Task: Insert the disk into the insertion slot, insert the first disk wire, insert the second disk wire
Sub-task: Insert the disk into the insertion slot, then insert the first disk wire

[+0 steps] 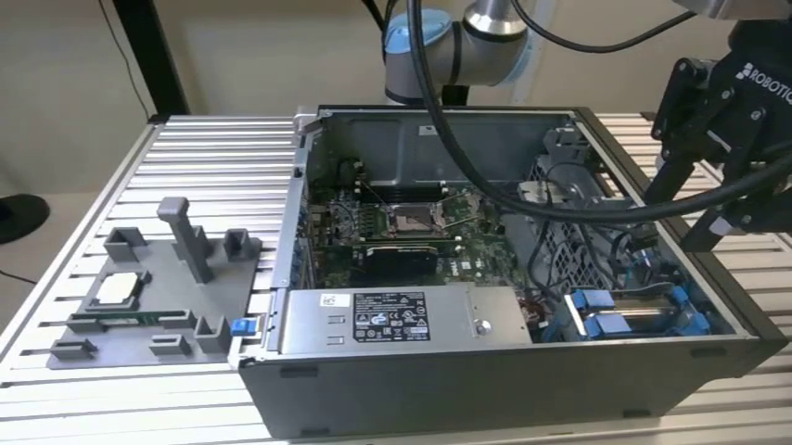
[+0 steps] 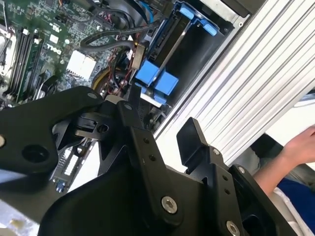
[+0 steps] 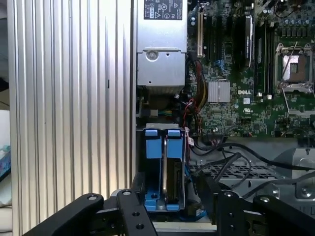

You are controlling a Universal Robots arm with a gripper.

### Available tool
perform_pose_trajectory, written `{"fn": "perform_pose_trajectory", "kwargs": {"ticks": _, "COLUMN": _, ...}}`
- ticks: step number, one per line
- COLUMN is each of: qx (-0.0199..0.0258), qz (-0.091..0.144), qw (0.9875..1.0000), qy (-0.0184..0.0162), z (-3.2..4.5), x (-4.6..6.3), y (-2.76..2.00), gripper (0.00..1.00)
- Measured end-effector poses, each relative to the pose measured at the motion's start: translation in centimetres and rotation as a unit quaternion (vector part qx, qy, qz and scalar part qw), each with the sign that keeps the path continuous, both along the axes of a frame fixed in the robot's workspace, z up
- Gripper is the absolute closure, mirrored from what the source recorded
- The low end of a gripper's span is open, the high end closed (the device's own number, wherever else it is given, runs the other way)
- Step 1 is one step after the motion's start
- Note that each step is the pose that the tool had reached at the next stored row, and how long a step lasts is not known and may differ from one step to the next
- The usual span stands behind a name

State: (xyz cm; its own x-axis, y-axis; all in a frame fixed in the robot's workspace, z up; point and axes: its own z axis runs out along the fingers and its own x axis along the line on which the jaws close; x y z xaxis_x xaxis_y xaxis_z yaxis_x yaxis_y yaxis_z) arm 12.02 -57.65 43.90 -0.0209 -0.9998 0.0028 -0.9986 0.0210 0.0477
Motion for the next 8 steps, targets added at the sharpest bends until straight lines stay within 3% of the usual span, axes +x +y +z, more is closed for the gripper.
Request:
{"fn": "perform_pose_trajectory", "kwargs": {"ticks": 4, "qx": -0.0001, "qz": 0.0, "qw": 1.0, "qy": 0.0, "z": 0.04, "x": 0.0, "y": 0.05, "gripper": 0.0}}
{"fn": "perform_pose_trajectory", "kwargs": {"ticks": 8, "qx": -0.0001, "qz": 0.0, "qw": 1.0, "qy": -0.0007, "z": -0.02, "x": 0.02, "y": 0.68, "gripper": 0.0}}
